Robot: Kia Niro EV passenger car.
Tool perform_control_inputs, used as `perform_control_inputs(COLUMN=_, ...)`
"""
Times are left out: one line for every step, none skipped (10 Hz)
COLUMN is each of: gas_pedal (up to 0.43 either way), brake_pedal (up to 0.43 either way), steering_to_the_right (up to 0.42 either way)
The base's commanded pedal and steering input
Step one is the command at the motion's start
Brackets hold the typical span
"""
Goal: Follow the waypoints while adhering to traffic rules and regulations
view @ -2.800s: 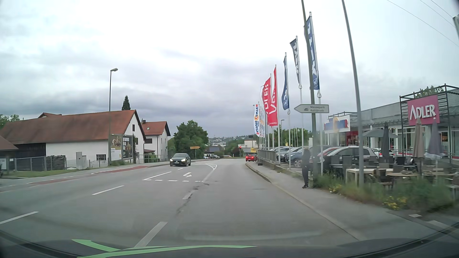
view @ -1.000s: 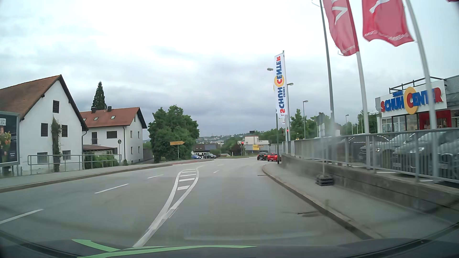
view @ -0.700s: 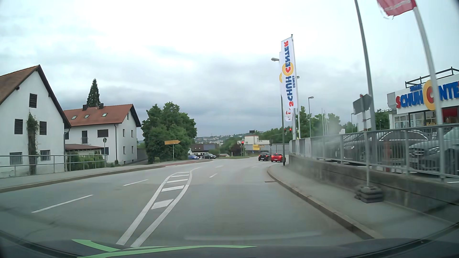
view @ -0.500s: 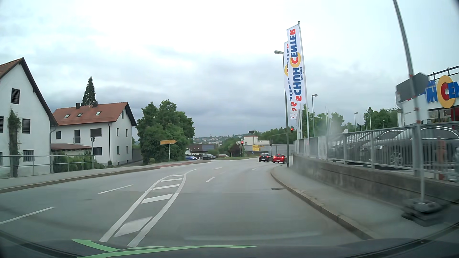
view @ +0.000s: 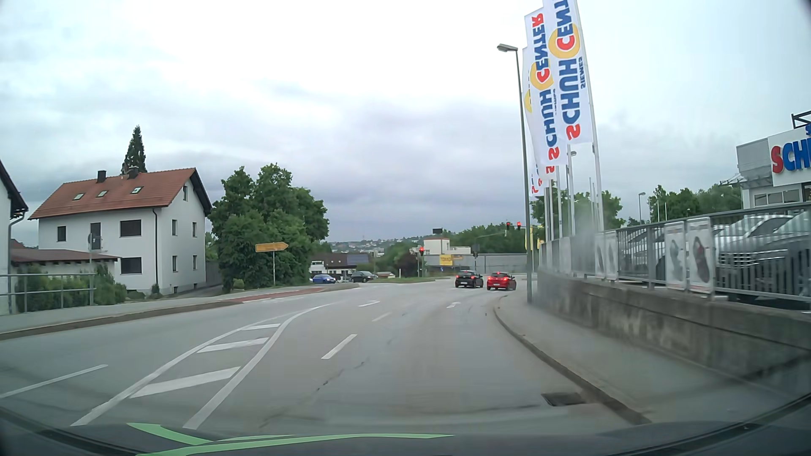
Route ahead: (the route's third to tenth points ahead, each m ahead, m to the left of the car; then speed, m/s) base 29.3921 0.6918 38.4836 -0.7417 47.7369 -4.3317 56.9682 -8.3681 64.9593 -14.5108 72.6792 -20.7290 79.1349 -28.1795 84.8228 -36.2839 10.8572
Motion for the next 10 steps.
perform_control_inputs(gas_pedal=0.0, brake_pedal=0.244, steering_to_the_right=0.024)
perform_control_inputs(gas_pedal=0.0, brake_pedal=0.244, steering_to_the_right=0.028)
perform_control_inputs(gas_pedal=0.0, brake_pedal=0.244, steering_to_the_right=0.032)
perform_control_inputs(gas_pedal=0.0, brake_pedal=0.244, steering_to_the_right=0.036)
perform_control_inputs(gas_pedal=0.0, brake_pedal=0.25, steering_to_the_right=0.039)
perform_control_inputs(gas_pedal=0.0, brake_pedal=0.25, steering_to_the_right=0.04)
perform_control_inputs(gas_pedal=0.0, brake_pedal=0.256, steering_to_the_right=0.04)
perform_control_inputs(gas_pedal=0.0, brake_pedal=0.256, steering_to_the_right=0.041)
perform_control_inputs(gas_pedal=0.0, brake_pedal=0.256, steering_to_the_right=0.041)
perform_control_inputs(gas_pedal=0.0, brake_pedal=0.256, steering_to_the_right=0.042)
